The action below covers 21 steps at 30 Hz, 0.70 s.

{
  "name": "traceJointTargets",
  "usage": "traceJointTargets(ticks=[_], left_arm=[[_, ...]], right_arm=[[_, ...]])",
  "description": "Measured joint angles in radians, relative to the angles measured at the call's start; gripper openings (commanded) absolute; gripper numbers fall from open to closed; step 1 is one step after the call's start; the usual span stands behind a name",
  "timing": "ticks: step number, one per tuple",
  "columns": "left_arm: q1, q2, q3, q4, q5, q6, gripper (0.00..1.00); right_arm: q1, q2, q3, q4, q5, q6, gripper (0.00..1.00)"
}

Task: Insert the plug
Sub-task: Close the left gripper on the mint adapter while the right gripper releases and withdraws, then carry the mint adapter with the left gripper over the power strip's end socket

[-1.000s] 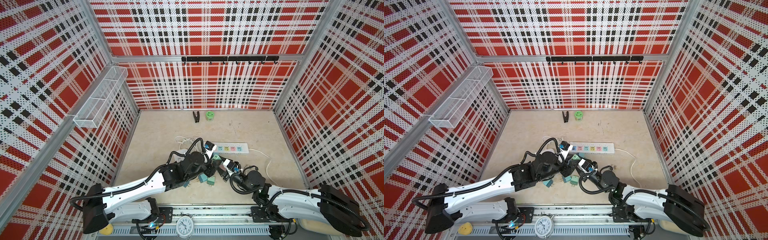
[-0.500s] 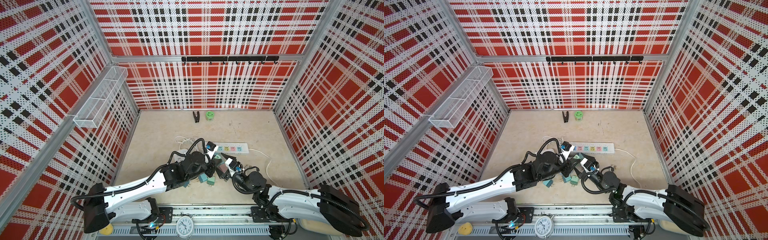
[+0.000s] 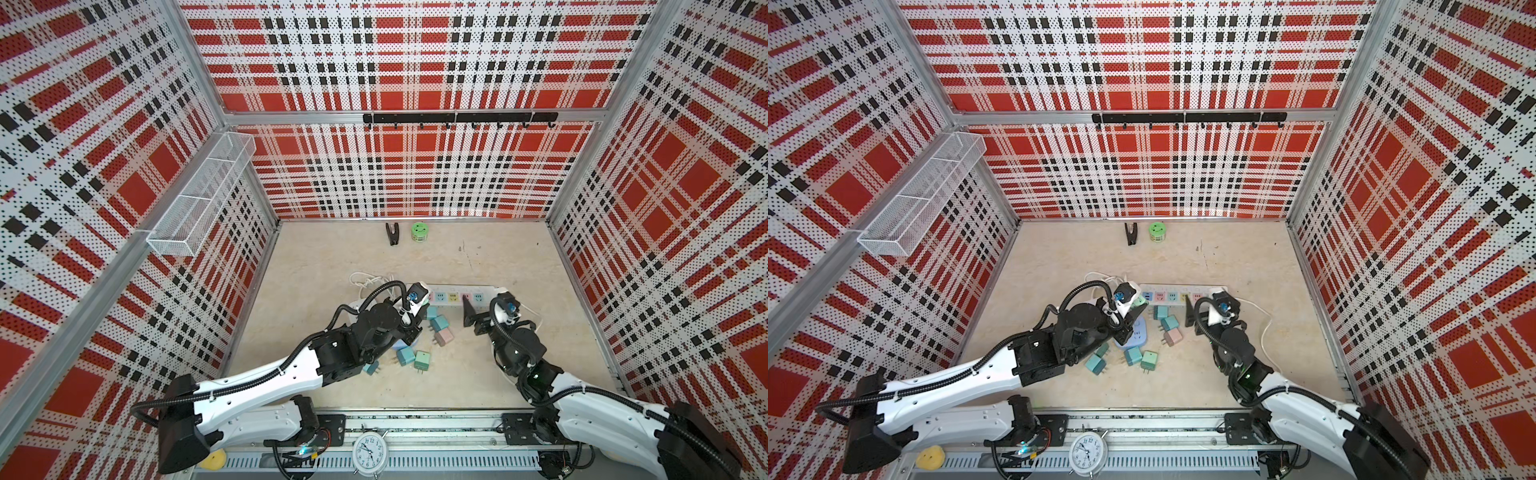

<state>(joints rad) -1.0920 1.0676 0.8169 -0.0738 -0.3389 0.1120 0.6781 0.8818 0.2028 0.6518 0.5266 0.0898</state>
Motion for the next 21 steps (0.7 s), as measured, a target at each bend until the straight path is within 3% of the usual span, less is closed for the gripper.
traceJointTargets(ticks=[7,11,17,21], left_arm=[[-0.009,0.011,-0.056,0.006,0.129,0.206,0.00],[-0.001,0.056,-0.054,0.028,0.185,0.270,0.00],[0.083,0.206,0.013,0.032,0.365,0.321,0.00],[0.155,0.321,0.119,0.035,0.496,0.343,0.00]], right_arm=[[-0.307,0.021,0.089,-0.230,-0.115,0.129,1.00],[-0.414,0.126,0.126,-0.234,-0.180,0.151,1.00],[-0.611,0.258,0.135,-0.229,-0.366,0.248,1.00],[-0.653,0.266,0.125,-0.200,-0.420,0.311,0.99]])
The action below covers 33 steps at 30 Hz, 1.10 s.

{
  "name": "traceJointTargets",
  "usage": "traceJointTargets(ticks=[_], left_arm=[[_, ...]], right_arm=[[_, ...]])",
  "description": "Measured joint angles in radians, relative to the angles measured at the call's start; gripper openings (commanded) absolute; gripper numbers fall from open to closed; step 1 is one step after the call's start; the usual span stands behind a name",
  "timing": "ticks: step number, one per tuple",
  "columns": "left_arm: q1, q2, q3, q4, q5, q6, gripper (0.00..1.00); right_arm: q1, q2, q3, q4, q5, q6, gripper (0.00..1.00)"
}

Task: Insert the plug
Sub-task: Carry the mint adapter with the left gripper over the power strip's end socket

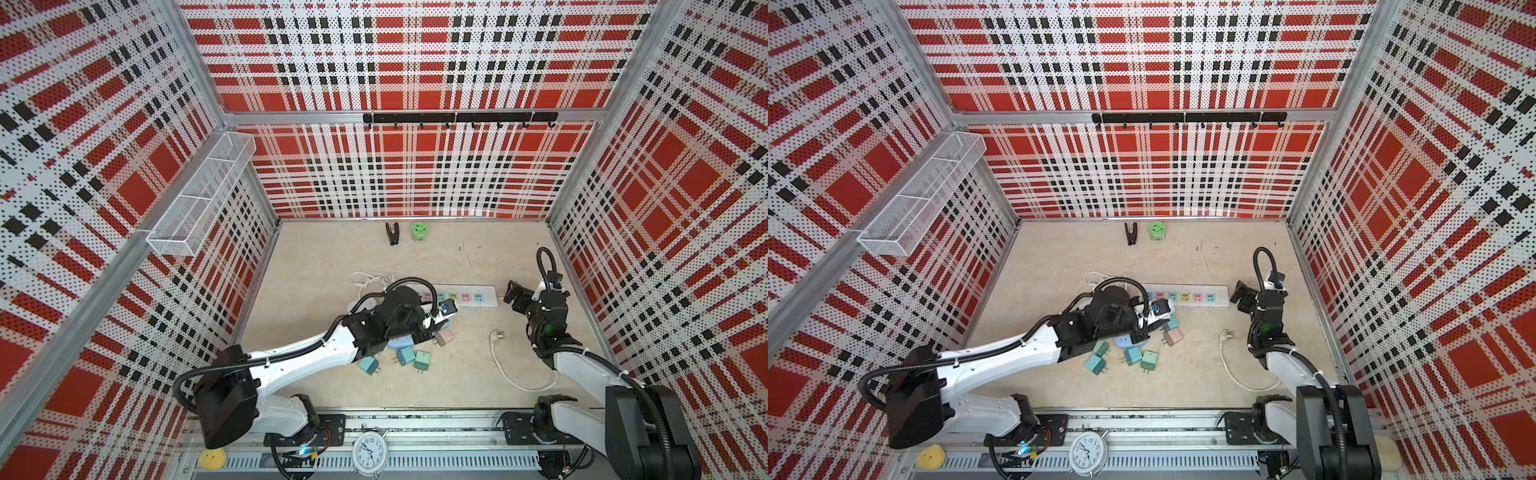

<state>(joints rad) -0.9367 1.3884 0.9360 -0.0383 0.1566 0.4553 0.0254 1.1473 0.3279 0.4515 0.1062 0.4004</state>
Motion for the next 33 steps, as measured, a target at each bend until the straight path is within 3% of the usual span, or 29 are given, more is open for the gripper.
traceJointTargets(ticks=[7,14,19,27,33], left_arm=[[0.038,0.233,0.239,-0.032,0.117,0.098,0.00],[0.111,0.519,0.596,-0.222,0.246,0.190,0.00],[0.136,0.684,0.794,-0.322,0.300,0.225,0.00],[0.137,0.853,0.969,-0.416,0.357,0.221,0.00],[0.125,0.901,0.987,-0.406,0.383,0.179,0.00]], right_arm=[[0.000,-0.020,-0.032,0.031,-0.028,0.050,0.94],[-0.007,-0.019,-0.032,0.031,-0.034,0.071,0.87],[-0.085,-0.019,-0.034,0.028,-0.055,0.126,0.79],[-0.131,0.013,-0.035,0.031,-0.101,0.171,0.77],[-0.131,0.013,-0.035,0.033,-0.111,0.173,0.77]])
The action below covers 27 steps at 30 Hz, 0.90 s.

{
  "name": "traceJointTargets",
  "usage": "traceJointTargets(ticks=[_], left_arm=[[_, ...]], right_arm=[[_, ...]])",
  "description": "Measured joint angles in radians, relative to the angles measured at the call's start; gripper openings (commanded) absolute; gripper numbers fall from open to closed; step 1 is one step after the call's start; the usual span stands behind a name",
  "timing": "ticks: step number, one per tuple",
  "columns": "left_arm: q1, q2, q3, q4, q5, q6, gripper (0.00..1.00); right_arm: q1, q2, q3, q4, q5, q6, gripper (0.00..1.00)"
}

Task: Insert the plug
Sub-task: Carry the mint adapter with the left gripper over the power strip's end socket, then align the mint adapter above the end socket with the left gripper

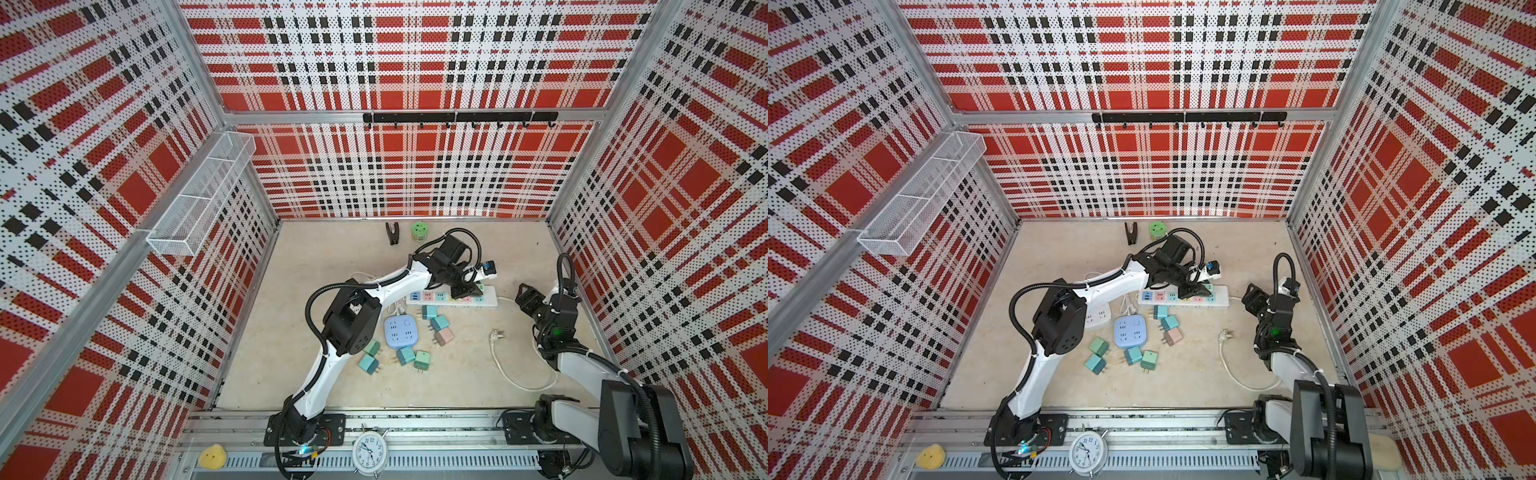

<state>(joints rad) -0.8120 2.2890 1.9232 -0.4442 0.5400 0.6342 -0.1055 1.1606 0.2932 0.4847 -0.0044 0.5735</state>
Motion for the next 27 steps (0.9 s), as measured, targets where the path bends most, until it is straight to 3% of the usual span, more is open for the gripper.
traceJointTargets(ticks=[27], left_arm=[[0.001,0.125,0.111,0.023,0.001,-0.061,0.00]], right_arm=[[0.000,0.000,-0.012,0.016,-0.013,0.004,0.76]])
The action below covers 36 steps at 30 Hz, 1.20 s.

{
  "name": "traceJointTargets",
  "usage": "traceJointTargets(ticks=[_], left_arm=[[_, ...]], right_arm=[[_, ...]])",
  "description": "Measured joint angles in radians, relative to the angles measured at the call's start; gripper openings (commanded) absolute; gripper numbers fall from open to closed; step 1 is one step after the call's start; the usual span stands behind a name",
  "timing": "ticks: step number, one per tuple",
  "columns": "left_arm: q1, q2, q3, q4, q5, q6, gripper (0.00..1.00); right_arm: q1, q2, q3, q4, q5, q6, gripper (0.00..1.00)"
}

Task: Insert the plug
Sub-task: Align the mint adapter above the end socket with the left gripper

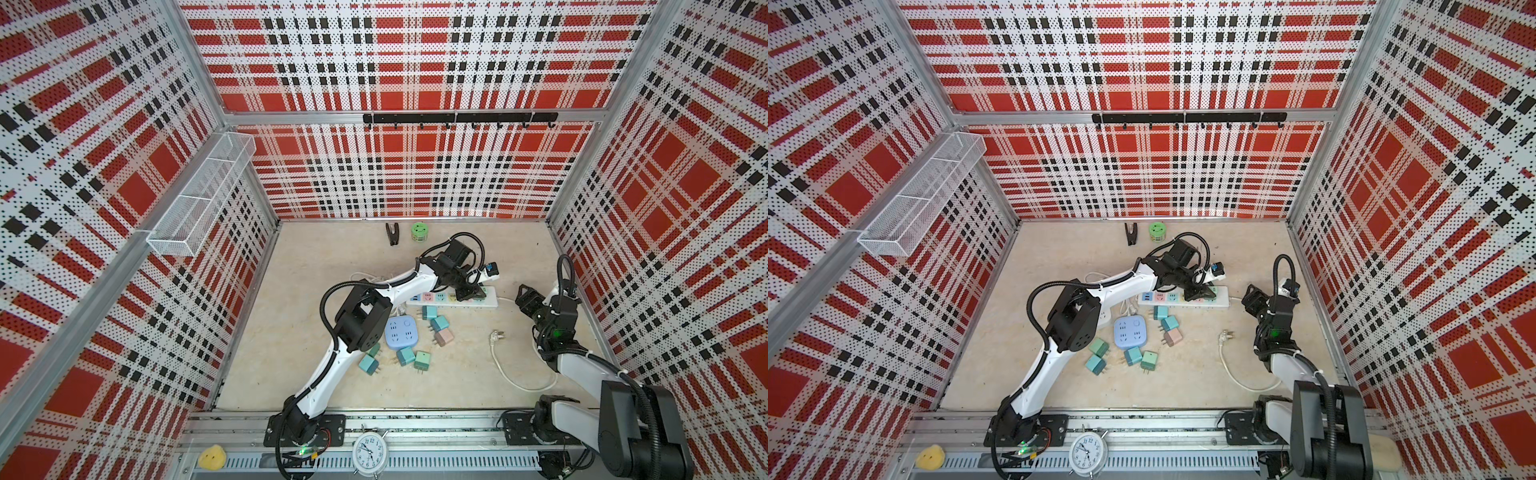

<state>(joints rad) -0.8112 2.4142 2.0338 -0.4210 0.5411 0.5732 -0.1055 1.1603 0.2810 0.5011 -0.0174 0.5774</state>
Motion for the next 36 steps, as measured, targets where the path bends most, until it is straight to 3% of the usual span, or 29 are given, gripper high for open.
traceJointTargets(ticks=[23,30,36], left_arm=[[-0.014,0.021,0.013,0.015,-0.067,0.014,0.00],[-0.014,-0.018,-0.070,0.082,-0.045,-0.073,0.00],[-0.021,-0.015,-0.056,0.081,-0.104,-0.153,0.00]], right_arm=[[0.000,0.000,-0.007,0.023,-0.002,0.000,0.76],[0.000,0.000,-0.013,0.026,-0.002,0.000,0.76],[0.000,0.000,-0.016,0.028,-0.002,0.000,0.76]])
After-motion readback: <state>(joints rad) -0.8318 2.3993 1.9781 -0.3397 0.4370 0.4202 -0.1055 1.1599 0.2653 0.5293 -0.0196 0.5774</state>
